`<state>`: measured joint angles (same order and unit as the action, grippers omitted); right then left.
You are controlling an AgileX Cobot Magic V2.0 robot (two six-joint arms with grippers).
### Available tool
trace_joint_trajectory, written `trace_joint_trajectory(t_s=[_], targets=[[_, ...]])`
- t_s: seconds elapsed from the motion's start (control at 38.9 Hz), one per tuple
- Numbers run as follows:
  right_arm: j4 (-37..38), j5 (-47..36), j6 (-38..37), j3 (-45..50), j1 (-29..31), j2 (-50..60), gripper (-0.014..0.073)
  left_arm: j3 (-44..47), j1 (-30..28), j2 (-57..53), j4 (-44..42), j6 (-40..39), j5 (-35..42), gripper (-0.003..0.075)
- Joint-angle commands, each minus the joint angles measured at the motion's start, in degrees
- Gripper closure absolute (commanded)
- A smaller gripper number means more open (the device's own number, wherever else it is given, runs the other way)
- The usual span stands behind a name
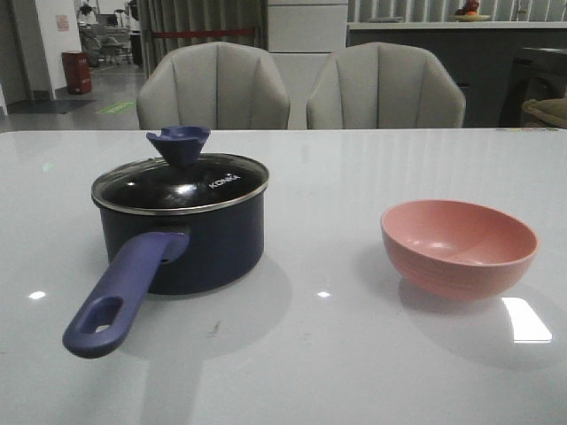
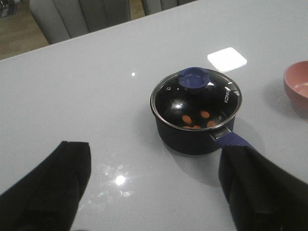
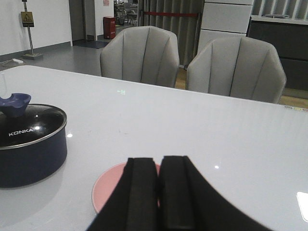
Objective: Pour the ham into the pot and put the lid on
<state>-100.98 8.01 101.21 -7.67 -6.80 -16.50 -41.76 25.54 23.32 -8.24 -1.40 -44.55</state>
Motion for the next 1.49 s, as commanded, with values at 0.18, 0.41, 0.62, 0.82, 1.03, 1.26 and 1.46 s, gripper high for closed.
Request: trace_joint_trajectory(t_s=[0.18, 0.41, 0.62, 0.82, 1.03, 1.26, 1.46], targets=[[-1.01, 1.03, 0.45, -1.30, -0.06, -0.34, 0.0445, 15.62, -0.23, -16.45, 0.66, -0.80, 12.20, 0.0195], [-1.01, 1.03, 0.45, -1.30, -0.06, -0.34, 0.0445, 18.16, -0.23, -18.73, 6.47, -0.80, 15.40, 0.0587], [-1.01, 1.03, 0.45, -1.30, -0.06, -0.34, 0.0445, 18.16, -0.23, -18.73, 7.54, -0.80, 16.27, 0.0591], [-1.01, 1.03, 0.45, -1.30, -0.06, -0.34, 0.0445, 18.16, -0.23, -18.73, 7.54, -0.80, 16.27, 0.0591], [-1.01, 1.03, 0.45, -1.30, -0.06, -0.34, 0.0445, 18.67, -0.23, -18.73, 7.40, -0.80, 16.27, 0.0591], [-1.01, 1.03, 0.45, -1.30, -0.06, -0.34, 0.0445, 23.10, -10.03, -18.85, 7.13, -0.80, 34.26, 0.0591], [-1.01, 1.03, 0.45, -1.30, -0.06, -0.34, 0.0445, 32.39, -21.55, -21.23, 7.13, -0.80, 44.13, 0.0591]])
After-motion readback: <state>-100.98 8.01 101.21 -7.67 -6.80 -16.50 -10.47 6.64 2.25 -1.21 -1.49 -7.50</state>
